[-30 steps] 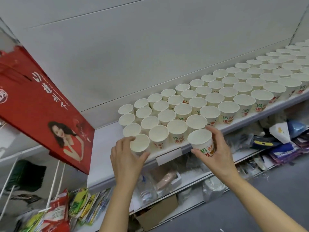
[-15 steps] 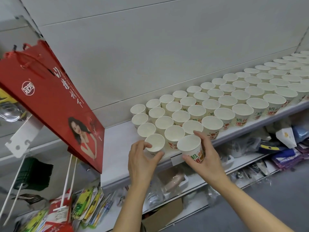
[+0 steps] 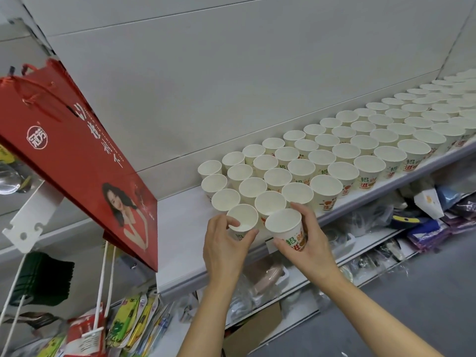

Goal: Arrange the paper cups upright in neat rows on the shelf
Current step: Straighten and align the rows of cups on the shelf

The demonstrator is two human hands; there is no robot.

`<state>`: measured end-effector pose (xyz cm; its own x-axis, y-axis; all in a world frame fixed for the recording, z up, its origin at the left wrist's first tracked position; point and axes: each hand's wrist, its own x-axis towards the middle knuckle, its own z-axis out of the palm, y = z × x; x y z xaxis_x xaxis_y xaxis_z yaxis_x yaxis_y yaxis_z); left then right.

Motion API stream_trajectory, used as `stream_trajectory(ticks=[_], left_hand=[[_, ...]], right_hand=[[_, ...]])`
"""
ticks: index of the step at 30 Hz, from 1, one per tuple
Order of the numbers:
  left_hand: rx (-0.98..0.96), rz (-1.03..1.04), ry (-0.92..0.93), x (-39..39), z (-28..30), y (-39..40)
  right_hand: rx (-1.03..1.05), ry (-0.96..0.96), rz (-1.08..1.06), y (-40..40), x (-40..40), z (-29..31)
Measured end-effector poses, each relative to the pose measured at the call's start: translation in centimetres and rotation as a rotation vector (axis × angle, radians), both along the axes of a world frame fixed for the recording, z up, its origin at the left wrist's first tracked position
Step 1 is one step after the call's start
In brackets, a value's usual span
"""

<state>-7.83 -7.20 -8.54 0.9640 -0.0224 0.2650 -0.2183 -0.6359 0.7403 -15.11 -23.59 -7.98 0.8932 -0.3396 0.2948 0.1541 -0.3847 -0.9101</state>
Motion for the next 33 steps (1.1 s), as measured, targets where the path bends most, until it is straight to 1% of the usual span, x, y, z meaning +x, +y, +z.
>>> stream_trajectory(ticks=[5, 9, 11, 14, 20, 22, 26, 30, 33], left_hand=[[-0.066, -0.032, -0.006, 0.0, 0.7, 0.2], [-0.138, -0.080, -0.044, -0.7, 2.3, 0.6], [-0.233, -0.115, -0.010, -1.1, 3.4, 0.4], [-0.417, -0.198, 0.107, -1.8, 5.0, -1.4], [-0.711, -0.355, 0.273, -3.5, 6.0, -9.5], [-0.762, -0.384, 0.336, -4.3, 5.8, -12.8], [-0.789, -0.434, 0.404, -5.9, 5.3, -19.9], [-0.813, -0.466, 0.418, -7.7, 4.6, -27.4], [-0.780, -0.525, 0.419, -9.3, 4.3, -33.7]], right_hand=[[0.006, 0.009, -0.006, 0.0, -0.1, 0.4], [0.074, 0.013, -0.029, -0.2, -0.8, 0.6], [0.142, 0.008, -0.033, -0.8, -1.3, 0.8], [0.273, -0.016, -0.036, -2.5, -2.1, 1.2], [0.467, -0.061, -0.137, -9.4, -4.6, 2.3], [0.502, -0.089, -0.165, -12.4, -5.8, 2.8], [0.482, -0.122, -0.207, -18.8, -8.3, 3.2], [0.468, -0.138, -0.268, -25.4, -10.7, 3.3], [0.468, -0.154, -0.316, -30.9, -12.6, 2.9]])
